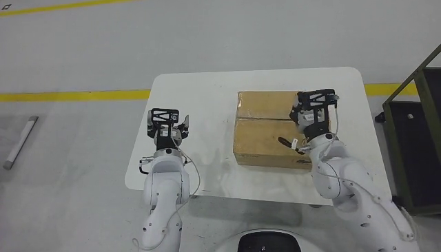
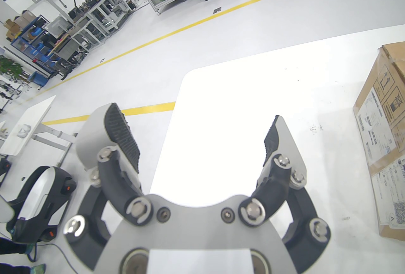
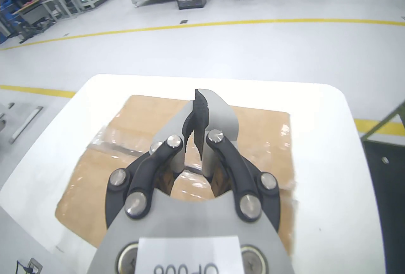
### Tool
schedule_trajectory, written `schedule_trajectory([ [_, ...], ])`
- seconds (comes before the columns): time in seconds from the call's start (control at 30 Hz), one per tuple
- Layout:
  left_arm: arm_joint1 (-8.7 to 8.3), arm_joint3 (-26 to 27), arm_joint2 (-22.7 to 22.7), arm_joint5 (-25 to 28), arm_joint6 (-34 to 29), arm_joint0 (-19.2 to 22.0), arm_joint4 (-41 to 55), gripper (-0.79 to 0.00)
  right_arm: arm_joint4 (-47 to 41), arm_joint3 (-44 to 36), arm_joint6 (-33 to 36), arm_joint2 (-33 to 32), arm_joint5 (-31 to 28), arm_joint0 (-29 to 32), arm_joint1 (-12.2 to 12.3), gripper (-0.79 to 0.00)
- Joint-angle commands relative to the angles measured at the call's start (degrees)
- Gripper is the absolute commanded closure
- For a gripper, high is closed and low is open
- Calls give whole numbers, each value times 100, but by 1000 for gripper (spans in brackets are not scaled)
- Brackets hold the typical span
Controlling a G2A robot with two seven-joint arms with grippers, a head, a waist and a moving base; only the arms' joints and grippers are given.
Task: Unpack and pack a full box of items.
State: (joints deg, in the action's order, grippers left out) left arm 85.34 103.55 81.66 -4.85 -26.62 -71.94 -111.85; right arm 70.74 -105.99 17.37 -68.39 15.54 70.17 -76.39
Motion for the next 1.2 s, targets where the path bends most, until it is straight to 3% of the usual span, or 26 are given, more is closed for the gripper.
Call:
schedule_trajectory([
  [0.0,-5,3,27,-6,90,-33,28,-785,50,311,-109,263,-60,-223,-45,0],
  [0.3,-18,34,82,48,146,-56,167,-785,195,1347,-84,368,434,-476,-146,0],
  [0.6,-13,172,56,264,244,-119,760,-773,380,419,-358,-806,648,89,-15,0],
  [0.63,-13,198,46,323,323,-156,893,-631,479,258,-368,-1008,630,183,12,0],
  [0.67,-16,221,32,384,406,-200,970,-348,625,109,-355,-1202,573,285,43,0],
  [0.73,-17,285,-23,513,555,-317,1162,-55,1002,-206,-246,-1587,388,517,111,0],
  [0.77,-16,342,-42,557,580,-372,1289,0,1108,-390,-185,-1754,282,642,136,0],
  [0.9,-21,624,-173,768,786,-626,1605,0,1627,-1138,-357,-2389,-215,1270,228,0],
  [1.03,-41,764,-252,938,952,-814,1663,0,1572,-1596,-539,-2780,-785,2146,267,0],
  [1.17,-52,765,-318,893,933,-888,1615,0,1213,-2179,-519,-3144,-810,3008,250,0],
])
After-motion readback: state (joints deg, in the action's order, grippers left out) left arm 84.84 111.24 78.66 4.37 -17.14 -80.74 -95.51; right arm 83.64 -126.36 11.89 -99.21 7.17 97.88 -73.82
